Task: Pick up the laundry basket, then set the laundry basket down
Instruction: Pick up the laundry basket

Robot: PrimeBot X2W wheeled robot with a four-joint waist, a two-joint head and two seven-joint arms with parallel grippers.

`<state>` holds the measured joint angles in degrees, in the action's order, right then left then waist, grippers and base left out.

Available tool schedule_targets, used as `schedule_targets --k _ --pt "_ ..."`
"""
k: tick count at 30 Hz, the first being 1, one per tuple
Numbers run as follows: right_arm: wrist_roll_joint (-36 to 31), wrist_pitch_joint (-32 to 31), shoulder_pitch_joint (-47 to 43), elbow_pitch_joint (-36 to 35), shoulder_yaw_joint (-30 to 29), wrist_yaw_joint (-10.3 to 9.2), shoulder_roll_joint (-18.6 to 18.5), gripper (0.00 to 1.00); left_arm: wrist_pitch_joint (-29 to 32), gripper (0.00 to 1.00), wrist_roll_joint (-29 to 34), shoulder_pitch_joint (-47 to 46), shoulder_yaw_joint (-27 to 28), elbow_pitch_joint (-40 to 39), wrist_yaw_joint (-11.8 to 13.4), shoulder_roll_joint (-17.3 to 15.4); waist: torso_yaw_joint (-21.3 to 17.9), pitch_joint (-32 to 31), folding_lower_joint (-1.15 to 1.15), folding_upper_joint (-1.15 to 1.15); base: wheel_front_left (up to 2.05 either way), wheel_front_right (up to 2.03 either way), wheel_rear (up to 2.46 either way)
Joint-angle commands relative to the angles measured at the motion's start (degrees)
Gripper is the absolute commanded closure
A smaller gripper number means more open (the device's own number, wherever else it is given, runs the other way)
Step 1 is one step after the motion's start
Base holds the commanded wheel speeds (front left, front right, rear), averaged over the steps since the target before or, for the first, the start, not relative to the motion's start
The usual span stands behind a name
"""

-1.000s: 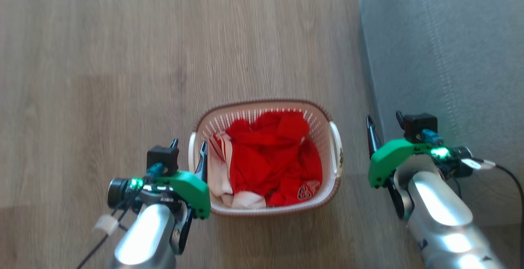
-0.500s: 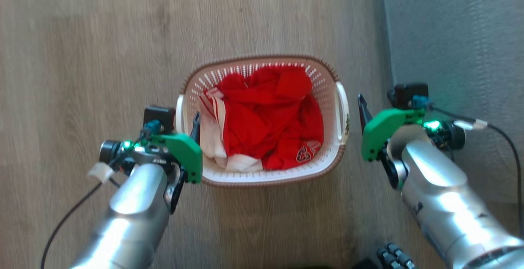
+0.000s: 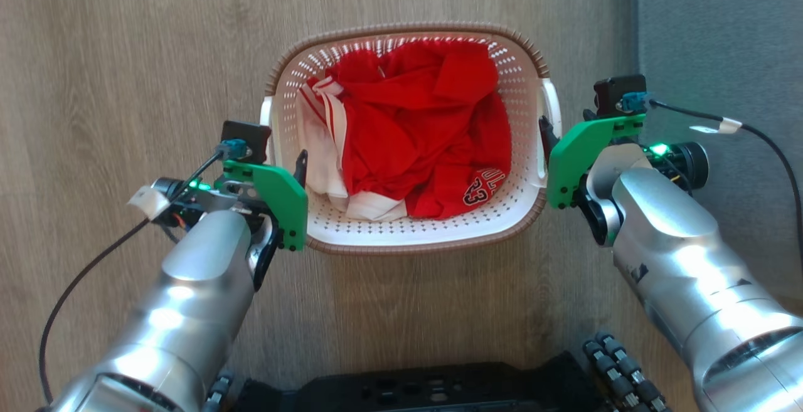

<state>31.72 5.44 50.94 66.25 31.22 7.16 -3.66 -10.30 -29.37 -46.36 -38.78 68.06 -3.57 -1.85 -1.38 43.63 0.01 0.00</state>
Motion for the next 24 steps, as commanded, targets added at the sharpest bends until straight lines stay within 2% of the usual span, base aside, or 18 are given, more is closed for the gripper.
schedule_targets --k 1,10,24 --pt "0.7 0.0 -2.1 0.0 1.2 0.33 0.8 0.0 0.4 0.0 -0.8 0.3 0.1 0.0 0.0 -1.0 0.3 0.7 -0.01 0.0 0.0 0.0 0.0" --pt "5.4 -2.0 0.0 0.5 5.5 0.33 0.8 0.0 3.6 0.0 -4.6 -2.1 -5.8 0.3 0.8 -1.0 1.0 2.7 -0.01 0.0 0.0 0.0 0.0" --pt "6.6 -0.8 5.7 5.2 9.0 0.33 0.8 0.0 7.2 0.0 -9.9 -7.6 -13.2 0.2 2.2 -1.0 2.4 8.5 -0.01 0.0 0.0 0.0 0.0"
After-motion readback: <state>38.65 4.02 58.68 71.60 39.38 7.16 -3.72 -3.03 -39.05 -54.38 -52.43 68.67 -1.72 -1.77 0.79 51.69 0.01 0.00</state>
